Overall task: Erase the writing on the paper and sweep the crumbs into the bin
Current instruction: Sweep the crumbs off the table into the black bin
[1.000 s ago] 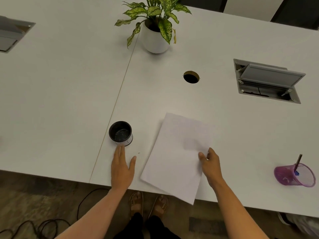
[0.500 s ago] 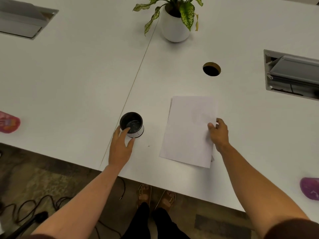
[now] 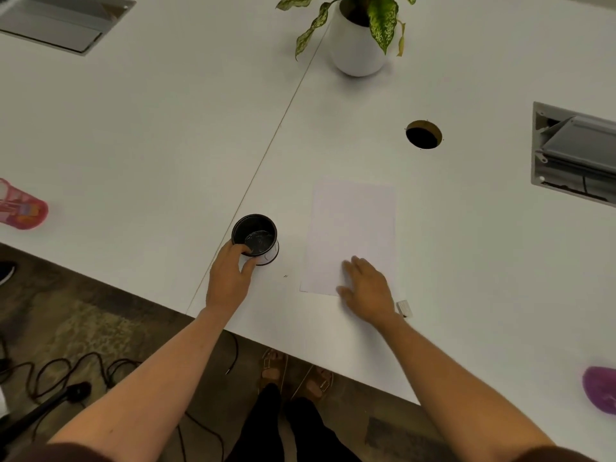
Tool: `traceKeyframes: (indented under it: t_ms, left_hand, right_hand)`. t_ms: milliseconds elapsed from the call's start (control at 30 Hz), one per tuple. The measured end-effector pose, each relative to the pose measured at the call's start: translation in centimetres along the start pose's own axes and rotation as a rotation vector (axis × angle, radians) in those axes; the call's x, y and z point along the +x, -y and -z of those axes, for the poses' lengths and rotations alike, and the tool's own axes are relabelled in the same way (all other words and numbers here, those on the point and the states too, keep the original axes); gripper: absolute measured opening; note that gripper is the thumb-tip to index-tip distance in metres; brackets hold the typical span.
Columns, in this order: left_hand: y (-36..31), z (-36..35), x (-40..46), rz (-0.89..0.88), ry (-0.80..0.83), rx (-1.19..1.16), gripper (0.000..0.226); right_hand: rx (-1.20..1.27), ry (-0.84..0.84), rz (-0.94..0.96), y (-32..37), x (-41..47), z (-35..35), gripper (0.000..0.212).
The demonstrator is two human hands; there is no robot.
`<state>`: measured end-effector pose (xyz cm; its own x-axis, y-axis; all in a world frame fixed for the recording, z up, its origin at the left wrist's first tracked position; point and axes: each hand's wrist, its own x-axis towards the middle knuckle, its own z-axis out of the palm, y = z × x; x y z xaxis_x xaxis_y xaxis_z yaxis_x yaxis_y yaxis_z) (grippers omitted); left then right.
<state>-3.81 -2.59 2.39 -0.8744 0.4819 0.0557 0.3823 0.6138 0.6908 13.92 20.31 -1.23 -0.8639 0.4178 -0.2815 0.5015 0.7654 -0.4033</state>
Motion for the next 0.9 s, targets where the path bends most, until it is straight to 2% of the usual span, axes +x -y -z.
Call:
traceKeyframes:
  t_ms: [367,500,667,800,900]
  left_hand:
    - [-0.1,2.6,-5.7,0.003,-0.081,0.024,0.016]
    - [0.1,4.9,-9.1,0.010,-0.065,0.005,0.016]
    - [1.2,7.5,-13.7,0.006,-0.025,0.023,0.022]
    - [3.6,8.6,-17.8,0.008,0.026,0.030,0.029]
    - [5.0,9.1,-20.1,-0.010,0.083,-0.013,0.022]
  right_hand:
    - [-0.180,-0.021,-0.063,0.3,-0.5,-1.0,0.066]
    - [-0.162,-0.067,-0.062,0.6,-1.1,-1.2,0.069]
    - [-0.081,-0.081,0.113,3.6,-1.9,-2.1,0.068]
    - [-0.125,0.007,0.244,6.7,-1.5,-3.1,0.069]
    - [-0.194,0.073,0.327,8.5,-0.6,-4.0,0.072]
